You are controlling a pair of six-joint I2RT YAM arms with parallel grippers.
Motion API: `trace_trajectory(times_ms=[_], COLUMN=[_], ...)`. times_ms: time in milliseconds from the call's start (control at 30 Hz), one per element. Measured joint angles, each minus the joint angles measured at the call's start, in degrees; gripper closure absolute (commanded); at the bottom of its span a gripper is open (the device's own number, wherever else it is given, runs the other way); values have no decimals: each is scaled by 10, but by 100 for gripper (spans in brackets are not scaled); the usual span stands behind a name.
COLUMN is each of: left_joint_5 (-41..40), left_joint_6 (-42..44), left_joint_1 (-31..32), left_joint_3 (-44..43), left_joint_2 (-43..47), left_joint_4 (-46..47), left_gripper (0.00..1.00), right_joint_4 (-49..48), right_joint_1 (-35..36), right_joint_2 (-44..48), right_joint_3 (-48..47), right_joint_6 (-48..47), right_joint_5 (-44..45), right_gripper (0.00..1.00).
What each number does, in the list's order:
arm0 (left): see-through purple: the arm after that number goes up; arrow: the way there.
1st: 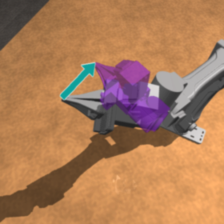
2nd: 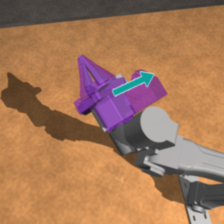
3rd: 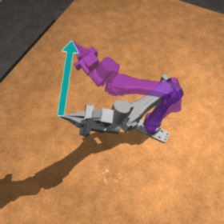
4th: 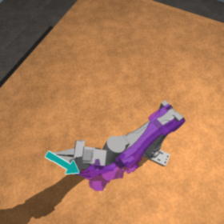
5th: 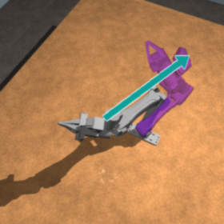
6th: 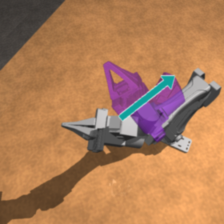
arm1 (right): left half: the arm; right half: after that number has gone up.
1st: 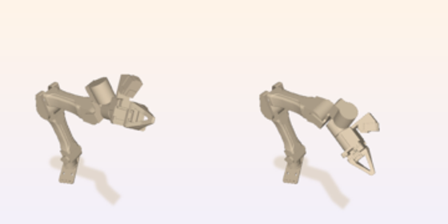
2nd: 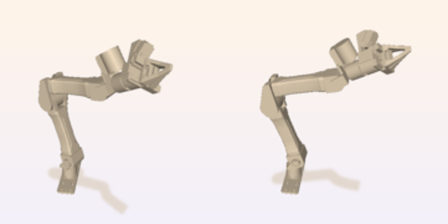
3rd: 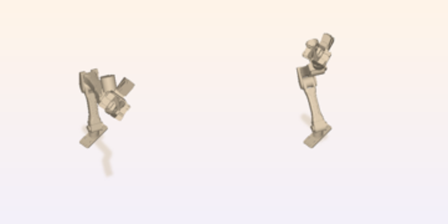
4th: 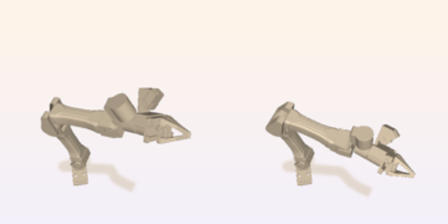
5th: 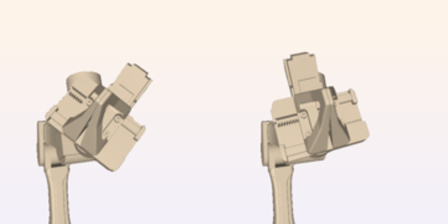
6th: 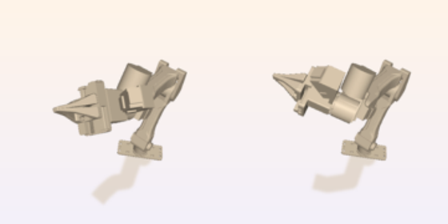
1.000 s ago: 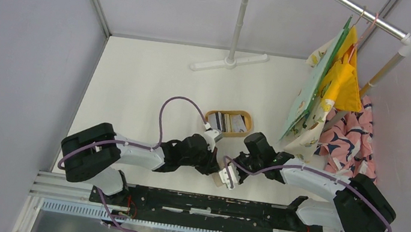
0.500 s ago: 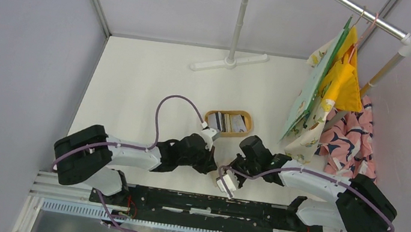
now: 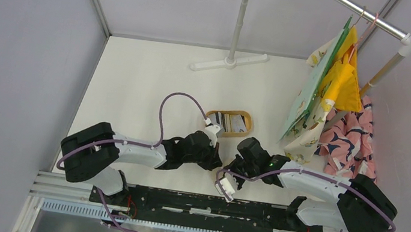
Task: Put the credit cards into the card holder
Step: Close the card holder at the center of the board.
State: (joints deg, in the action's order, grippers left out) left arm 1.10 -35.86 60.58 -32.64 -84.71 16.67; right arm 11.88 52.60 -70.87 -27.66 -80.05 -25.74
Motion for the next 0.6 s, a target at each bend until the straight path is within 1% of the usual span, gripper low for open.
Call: trace_trajectory(times_ms=[200, 600], left_joint_5=[11, 25], left_joint_6=[-7, -13], left_joint_1=[-1, -2], left_joint_3=[-4, -15], left_joint_2=[-23, -43], left_joint_4=[14, 17], left_gripper=[98, 98], right_joint_4=[1, 3], right_joint_1=[5, 10], right_joint_2=[0, 0], right_joint_3=[-1, -2], right_joint_6=[0, 0], right_joint_5=[8, 17], right_gripper=[100, 100])
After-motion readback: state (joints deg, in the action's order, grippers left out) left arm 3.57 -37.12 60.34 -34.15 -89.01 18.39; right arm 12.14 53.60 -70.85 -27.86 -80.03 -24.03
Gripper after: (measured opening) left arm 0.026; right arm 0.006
